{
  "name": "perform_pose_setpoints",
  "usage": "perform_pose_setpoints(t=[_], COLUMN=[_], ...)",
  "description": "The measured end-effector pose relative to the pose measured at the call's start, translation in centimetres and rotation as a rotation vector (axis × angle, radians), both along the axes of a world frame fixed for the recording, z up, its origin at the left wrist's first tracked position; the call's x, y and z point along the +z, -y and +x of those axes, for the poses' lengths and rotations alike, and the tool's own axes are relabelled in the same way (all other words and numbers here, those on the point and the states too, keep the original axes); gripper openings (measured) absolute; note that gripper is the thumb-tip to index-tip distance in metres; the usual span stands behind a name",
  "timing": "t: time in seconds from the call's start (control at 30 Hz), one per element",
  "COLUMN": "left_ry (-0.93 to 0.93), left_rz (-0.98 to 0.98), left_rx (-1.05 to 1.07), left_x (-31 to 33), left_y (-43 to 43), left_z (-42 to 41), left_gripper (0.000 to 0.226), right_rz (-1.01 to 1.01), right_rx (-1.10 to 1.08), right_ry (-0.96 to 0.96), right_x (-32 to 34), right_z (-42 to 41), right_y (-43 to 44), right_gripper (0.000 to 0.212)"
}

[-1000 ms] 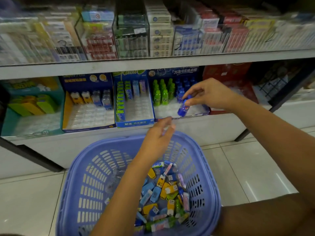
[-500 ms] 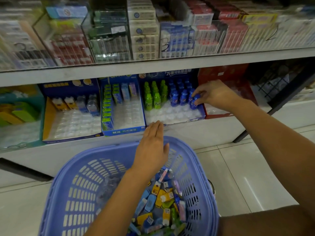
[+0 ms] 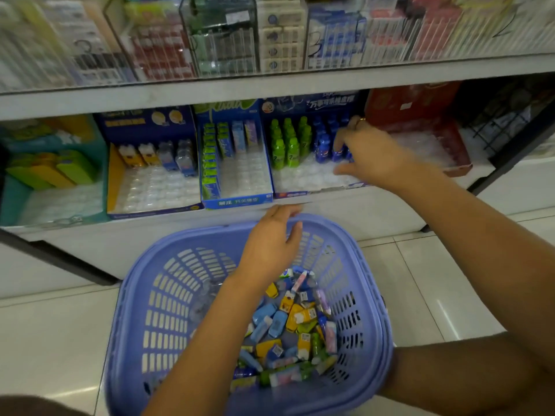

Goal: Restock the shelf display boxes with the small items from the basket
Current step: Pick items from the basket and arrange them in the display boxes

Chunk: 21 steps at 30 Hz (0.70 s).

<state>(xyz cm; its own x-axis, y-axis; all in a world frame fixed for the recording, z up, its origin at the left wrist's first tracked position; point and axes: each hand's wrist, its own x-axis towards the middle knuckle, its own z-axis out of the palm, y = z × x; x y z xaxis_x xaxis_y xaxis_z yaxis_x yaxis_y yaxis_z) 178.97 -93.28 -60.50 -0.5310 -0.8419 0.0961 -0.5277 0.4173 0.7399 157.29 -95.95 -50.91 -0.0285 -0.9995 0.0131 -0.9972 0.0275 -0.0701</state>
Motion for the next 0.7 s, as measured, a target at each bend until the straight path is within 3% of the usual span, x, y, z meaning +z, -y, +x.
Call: perform_pose_setpoints(t=[0.07,0.17,0.23,0.37,0.53,0.7], left_ry=[0.078,0.504,0.714,1.024,1.007,0.938], left_rz=[0.103,0.347,0.474,0.524,0.688,0.65], left_rx=[0.006,-0.113,-0.256,-0.534,-0.556,-0.498], left_x=[-1.7,-5.8,-8.7,-13.2,-15.8,-17.0], left_y=[-0.1,-0.5,-1.7,-4.5,-5.0,-4.7], left_z=[1.0,2.9,4.6,8.3,10.9,11.5], left_gripper=[0.026,0.032,0.042,0.054,0.06,0.05], right_rz=[0.18,0.532,0.753,1.109,1.274,1.24], right_rx=[0.075,0.255,0.35,0.422,0.495,0.549], right_ry=[0.085,0.16,0.096,-0.032,-0.247,-0.341], right_x=[0.1,-3.4,-7.8,-16.4,-21.3,-23.5], right_z=[3.1,7.8,10.5,12.7,12.2,12.1], right_y=[-1.6,-4.7,-6.8,-9.6,-11.6,-13.1], right_gripper=[0.034,0.027,0.036,0.053,0.064,0.063])
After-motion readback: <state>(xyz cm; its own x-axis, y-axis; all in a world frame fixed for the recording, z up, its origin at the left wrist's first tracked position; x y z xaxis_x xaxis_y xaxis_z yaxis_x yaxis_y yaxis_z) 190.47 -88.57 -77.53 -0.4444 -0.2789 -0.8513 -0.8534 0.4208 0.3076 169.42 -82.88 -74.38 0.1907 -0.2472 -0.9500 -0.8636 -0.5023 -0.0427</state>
